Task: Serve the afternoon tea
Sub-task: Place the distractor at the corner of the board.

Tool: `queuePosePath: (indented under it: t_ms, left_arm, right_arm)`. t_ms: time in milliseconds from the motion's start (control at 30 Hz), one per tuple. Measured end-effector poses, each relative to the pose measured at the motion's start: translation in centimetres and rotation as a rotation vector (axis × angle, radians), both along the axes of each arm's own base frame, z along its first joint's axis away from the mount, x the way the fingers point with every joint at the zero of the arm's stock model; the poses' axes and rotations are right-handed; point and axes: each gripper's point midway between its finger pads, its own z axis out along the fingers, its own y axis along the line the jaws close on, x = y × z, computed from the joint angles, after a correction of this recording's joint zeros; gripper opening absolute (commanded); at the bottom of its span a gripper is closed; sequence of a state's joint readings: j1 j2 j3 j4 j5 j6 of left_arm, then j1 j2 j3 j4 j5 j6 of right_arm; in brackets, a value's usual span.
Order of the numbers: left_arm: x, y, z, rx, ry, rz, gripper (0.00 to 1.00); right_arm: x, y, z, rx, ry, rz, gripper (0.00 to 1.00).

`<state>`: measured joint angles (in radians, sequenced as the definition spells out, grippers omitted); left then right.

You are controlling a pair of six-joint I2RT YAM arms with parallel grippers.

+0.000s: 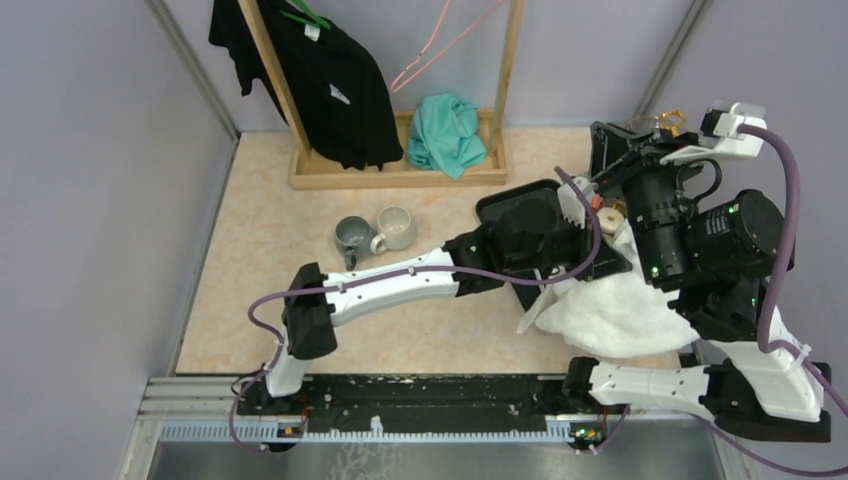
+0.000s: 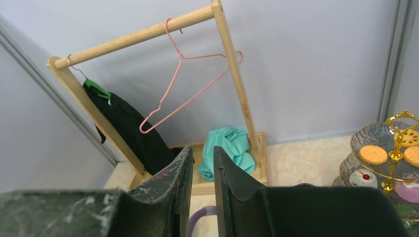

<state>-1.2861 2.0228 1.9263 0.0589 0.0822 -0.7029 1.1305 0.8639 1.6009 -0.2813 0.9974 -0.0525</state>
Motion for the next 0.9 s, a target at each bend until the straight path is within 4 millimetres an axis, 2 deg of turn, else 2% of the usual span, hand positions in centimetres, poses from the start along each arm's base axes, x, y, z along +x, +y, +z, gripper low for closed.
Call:
queuePosePath:
  t_ms: [200,433,567,800,900]
  left_arm:
    - [1.2,-2.2,-0.6,-0.026,0.050,-0.084,0.00]
    - [1.9,-3.2,-2.1,-0.042,0.105,-0.192,0.00]
    - [1.2,-3.3,-2.4,-0.062,0.129,-0.290,0.00]
    - [-0.9,-4.0,-1.1,-0.145,0.159,-0.479,0.00]
    - [-1.8,-3.9,-1.2,-0.162,0.183,-0.545,0.00]
  right_arm:
    - [0.0,0.9,0.8,-0.034,0.013,0.031,0.22]
    - [0.3,2.2,-0.6,-0.133,0.054,0.062,0.22]
    - [0.3,2.6,-1.5,-0.188,0.078,0.081,0.22]
    - [-0.6,1.1,-2.0,-0.197,0.085,0.090,0.22]
    - [-0.9,0.4,-1.9,-0.185,0.083,0.090,0.22]
